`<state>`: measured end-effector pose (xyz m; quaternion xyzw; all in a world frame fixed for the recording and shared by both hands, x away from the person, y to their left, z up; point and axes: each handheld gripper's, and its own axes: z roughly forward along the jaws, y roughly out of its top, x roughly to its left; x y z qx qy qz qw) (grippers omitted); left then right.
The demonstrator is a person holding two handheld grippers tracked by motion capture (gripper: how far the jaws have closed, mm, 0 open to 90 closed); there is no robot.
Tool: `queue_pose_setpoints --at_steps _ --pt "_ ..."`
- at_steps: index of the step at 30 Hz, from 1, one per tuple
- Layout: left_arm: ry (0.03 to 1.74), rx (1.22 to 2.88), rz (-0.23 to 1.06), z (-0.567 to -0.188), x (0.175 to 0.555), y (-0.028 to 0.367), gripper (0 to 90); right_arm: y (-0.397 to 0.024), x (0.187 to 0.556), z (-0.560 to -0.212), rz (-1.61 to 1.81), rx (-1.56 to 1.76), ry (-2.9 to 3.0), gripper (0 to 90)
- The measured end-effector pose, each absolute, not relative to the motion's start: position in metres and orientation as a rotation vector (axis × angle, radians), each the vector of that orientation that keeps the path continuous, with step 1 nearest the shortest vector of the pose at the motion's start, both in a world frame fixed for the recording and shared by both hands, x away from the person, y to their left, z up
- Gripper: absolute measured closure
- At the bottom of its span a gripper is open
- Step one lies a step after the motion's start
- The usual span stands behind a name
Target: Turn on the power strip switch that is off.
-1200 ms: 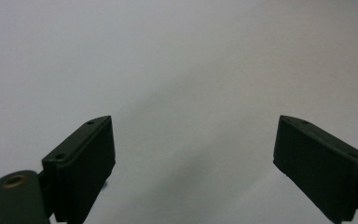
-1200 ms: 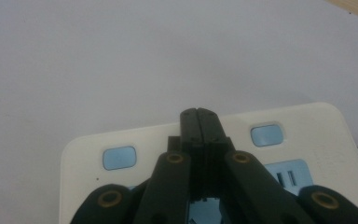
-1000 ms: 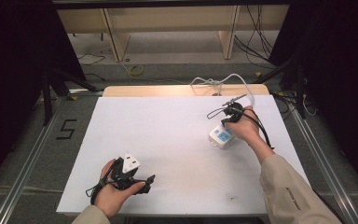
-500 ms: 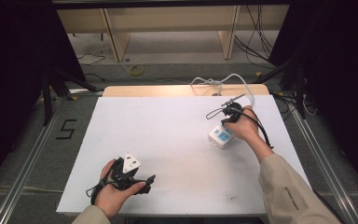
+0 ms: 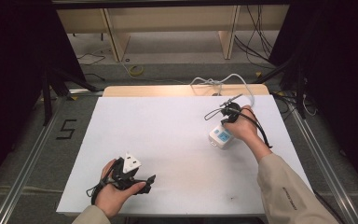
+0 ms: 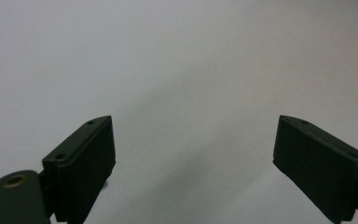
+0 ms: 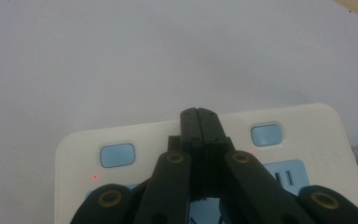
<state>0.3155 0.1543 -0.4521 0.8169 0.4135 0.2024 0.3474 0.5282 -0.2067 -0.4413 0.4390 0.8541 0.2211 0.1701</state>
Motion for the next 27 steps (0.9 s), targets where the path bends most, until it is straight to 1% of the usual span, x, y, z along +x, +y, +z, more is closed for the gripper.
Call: queue_pose_setpoints --at_steps 27 --pt "1.071 2.12 0.521 -0.4527 0.3155 0.1535 12.6 -0.205 0.531 -0.4408 0.603 1.274 2.437 90.0"
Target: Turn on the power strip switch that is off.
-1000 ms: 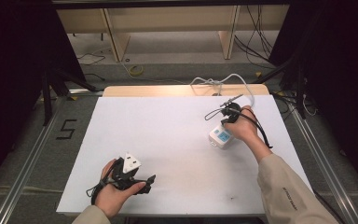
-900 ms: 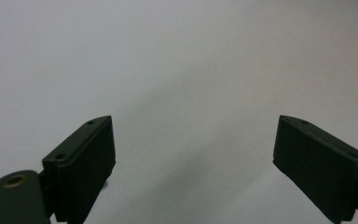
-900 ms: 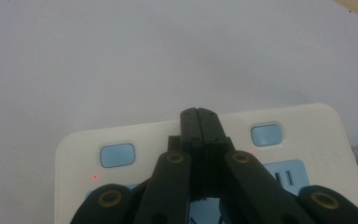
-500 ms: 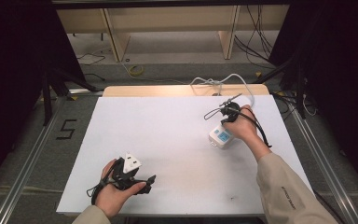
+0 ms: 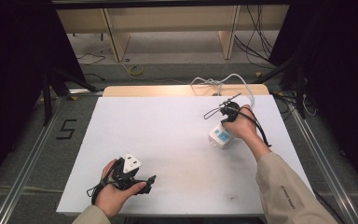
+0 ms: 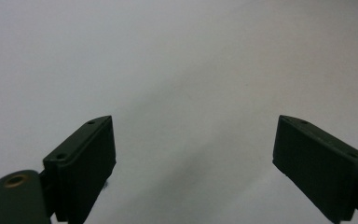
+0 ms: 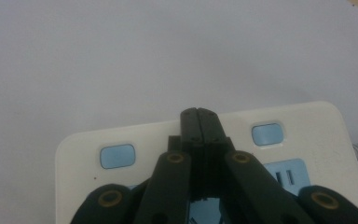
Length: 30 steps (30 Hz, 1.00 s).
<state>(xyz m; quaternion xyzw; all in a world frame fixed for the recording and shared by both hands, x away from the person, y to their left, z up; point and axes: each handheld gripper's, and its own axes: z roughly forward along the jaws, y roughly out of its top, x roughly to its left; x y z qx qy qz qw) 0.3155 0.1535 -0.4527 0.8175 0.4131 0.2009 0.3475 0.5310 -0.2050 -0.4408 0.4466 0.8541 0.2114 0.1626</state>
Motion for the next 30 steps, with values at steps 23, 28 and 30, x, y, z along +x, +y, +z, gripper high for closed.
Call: queue_pose_setpoints --at_steps 23,28,30 --pt "1.071 2.123 0.521 -0.4528 0.3158 0.1537 12.7 -0.2057 0.5305 -0.4412 0.614 1.275 2.433 90.0" --pt "1.071 2.122 0.522 -0.4527 0.3156 0.1536 12.7 -0.2058 0.5294 -0.4417 0.618 1.27 2.425 90.0" --pt "1.071 2.123 0.521 -0.4528 0.3157 0.1536 12.7 -0.206 0.5293 -0.4418 0.62 1.268 2.425 90.0"
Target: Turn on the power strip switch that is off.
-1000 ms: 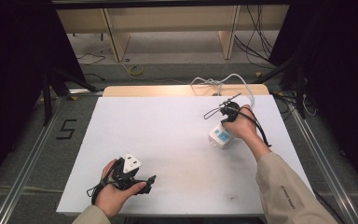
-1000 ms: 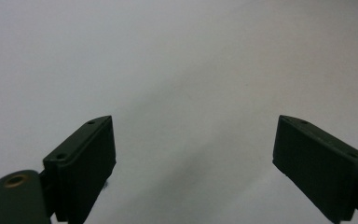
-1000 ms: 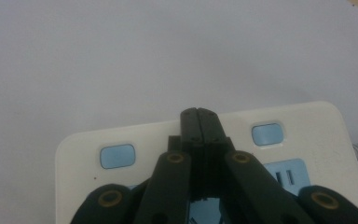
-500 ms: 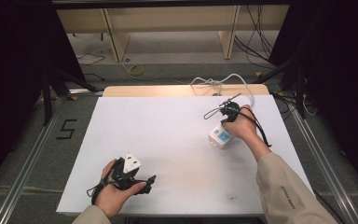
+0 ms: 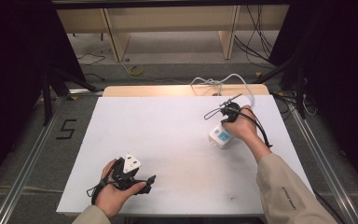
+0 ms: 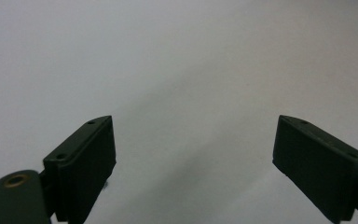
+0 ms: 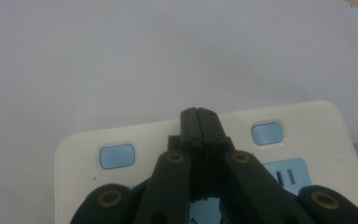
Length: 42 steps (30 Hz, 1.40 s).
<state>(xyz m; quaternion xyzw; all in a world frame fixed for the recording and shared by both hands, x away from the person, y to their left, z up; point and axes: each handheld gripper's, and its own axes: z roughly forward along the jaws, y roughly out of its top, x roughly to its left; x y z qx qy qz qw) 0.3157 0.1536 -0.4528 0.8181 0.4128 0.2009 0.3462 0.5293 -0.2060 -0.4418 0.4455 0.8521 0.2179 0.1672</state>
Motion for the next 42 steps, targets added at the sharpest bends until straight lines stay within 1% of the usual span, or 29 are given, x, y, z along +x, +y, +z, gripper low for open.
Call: queue_pose_setpoints --at_steps 42 --pt "1.077 2.124 0.522 -0.4535 0.3158 0.1531 12.6 -0.2072 0.5251 -0.4435 0.653 1.248 2.396 90.0"
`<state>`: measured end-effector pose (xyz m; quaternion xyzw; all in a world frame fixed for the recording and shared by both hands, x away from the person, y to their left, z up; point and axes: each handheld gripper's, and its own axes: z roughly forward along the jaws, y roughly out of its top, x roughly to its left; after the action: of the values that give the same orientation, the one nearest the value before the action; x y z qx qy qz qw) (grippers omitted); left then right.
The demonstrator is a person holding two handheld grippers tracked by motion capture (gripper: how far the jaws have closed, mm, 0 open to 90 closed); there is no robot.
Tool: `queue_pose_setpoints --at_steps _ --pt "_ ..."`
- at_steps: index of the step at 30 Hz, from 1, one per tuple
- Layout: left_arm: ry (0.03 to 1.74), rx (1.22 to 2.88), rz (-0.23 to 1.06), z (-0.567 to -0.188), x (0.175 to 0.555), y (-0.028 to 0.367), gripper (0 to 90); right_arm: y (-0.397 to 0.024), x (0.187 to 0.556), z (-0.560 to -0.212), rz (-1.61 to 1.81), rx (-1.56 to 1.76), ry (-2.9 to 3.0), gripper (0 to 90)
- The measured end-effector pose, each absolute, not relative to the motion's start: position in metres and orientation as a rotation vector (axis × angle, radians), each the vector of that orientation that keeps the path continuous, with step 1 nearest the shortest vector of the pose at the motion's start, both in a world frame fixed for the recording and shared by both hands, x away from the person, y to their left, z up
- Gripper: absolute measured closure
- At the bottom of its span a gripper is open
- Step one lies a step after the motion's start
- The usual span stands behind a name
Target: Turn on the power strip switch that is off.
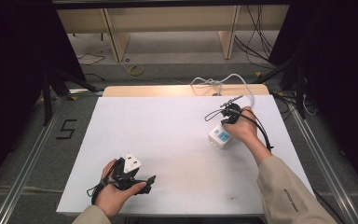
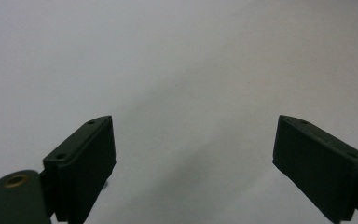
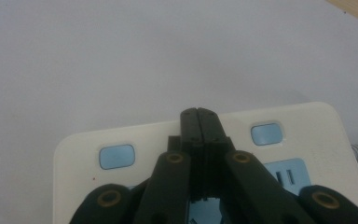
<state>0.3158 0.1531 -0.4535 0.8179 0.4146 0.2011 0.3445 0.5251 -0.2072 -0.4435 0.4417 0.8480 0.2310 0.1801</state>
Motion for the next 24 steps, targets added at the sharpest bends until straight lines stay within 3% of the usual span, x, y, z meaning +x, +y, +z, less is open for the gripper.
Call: queue_pose_setpoints --at_steps 24 --pt "1.075 2.128 0.523 -0.4535 0.316 0.1534 12.6 -0.2083 0.5238 -0.4425 0.651 1.258 2.394 84.7"
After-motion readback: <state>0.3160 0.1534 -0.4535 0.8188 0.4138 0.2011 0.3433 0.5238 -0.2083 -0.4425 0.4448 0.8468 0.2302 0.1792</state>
